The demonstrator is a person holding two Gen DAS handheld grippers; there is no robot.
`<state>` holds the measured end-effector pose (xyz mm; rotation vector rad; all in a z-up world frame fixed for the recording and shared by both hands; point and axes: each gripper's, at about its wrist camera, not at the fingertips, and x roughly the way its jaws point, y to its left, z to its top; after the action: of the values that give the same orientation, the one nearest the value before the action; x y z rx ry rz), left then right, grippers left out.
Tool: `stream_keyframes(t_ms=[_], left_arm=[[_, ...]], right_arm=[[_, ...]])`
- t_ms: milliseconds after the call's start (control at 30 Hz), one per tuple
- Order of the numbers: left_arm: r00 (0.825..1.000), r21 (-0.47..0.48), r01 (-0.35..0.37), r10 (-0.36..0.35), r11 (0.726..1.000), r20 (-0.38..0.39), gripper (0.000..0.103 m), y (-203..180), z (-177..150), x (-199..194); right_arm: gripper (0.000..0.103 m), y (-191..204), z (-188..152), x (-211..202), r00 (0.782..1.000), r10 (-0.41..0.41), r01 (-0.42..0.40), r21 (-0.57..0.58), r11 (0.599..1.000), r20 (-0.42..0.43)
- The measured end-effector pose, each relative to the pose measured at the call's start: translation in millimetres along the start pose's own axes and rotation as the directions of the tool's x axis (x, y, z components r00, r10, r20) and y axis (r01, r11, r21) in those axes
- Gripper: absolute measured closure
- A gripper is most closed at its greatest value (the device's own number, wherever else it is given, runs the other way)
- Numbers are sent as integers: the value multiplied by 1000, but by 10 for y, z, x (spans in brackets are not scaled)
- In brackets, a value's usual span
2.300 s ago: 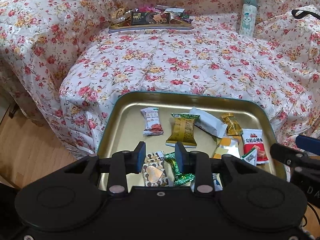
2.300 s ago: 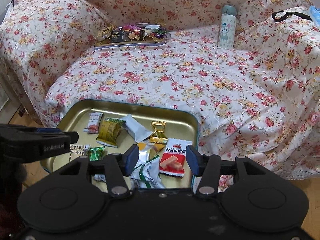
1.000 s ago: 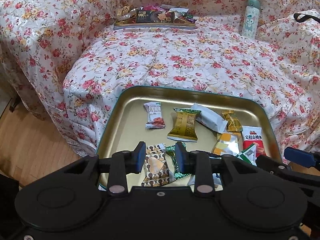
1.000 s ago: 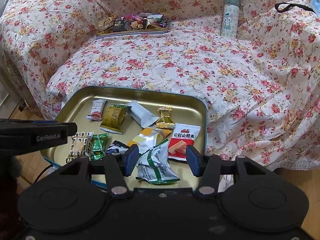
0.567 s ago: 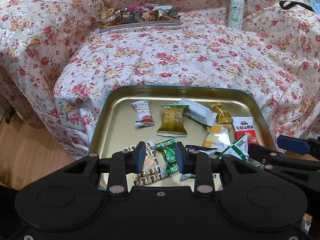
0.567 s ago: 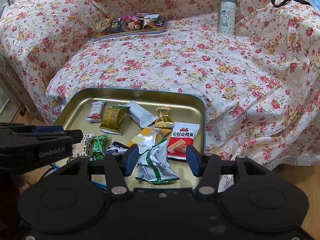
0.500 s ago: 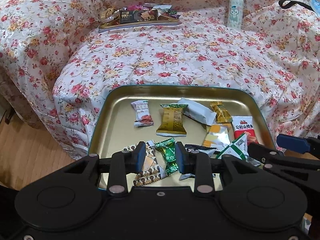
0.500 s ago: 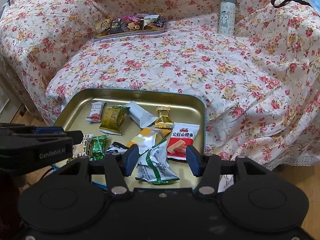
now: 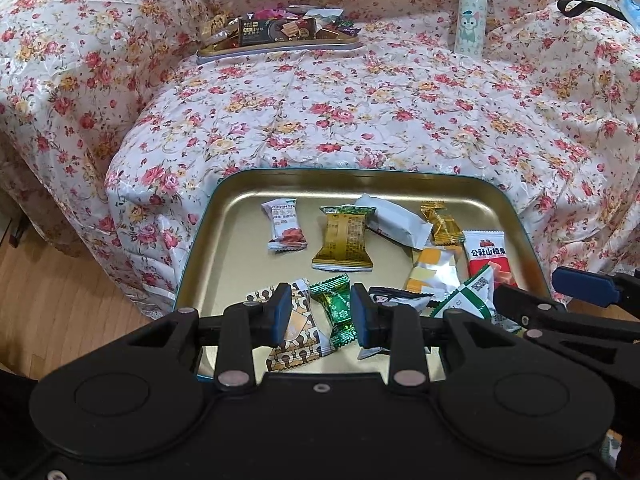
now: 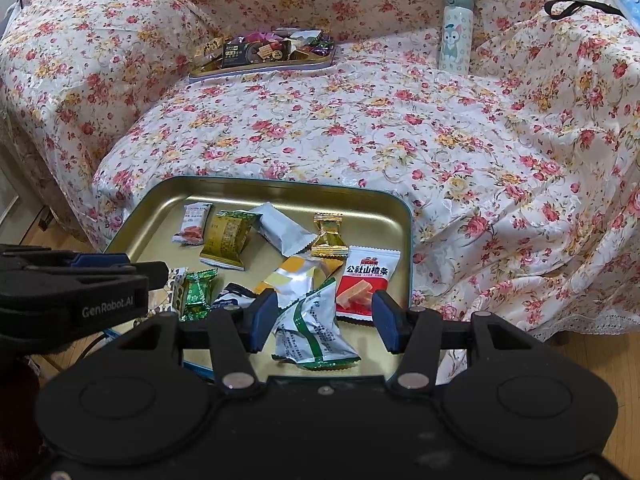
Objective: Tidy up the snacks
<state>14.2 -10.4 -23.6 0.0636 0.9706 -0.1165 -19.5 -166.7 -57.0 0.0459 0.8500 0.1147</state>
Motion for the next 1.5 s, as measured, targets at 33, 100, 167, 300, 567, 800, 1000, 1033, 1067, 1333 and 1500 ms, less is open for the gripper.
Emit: stream_keyframes(t_ms=[33,100,167,300,567,800,1000,1033,1067,1333,1500], left_arm=[[1000,0,0,0,1000,0,62,-7,1,0],[1000,-2,2,-2,1000,-2,62,-6,2,4],[1000,-5,3,-3,1000,-3,62,-3,3,5],[1000,-2,3,-3,1000,-1,62,-4,1,4],[1000,-8,3,-3,1000,-5,62,-7,2,6],[1000,-5,3,-3,1000,-8,62,-16,1,11],[1000,-4,3,-3,1000,-9,62,-20,3,13],[1000,-4,3,-3,1000,-8,62,-18,3,13],[1000,-3,3,-3,1000,-9,62,-21,0,15],[1000,-2,5,-5,1000,-10,62,-27,2,18],[1000,-2,2,-2,1000,-9,62,-31,2,17]], right_arm=[[49,0,-1,0,1000,0,0,0,1000,0],[49,3,-3,0,1000,1,-1,1,1000,-2],[49,4,-4,-1,1000,1,-1,2,1000,-3],[49,3,-1,-1,1000,1,-1,-1,1000,-2],[49,2,1,1,1000,1,-1,-1,1000,-2],[49,3,1,1,1000,1,-1,-1,1000,-2],[49,4,1,1,1000,1,-1,-1,1000,-3],[49,3,2,1,1000,1,-1,-1,1000,-3],[49,3,1,1,1000,1,-1,0,1000,-3],[49,2,4,1,1000,1,-1,0,1000,-2],[49,1,5,1,1000,1,-1,0,1000,-3]])
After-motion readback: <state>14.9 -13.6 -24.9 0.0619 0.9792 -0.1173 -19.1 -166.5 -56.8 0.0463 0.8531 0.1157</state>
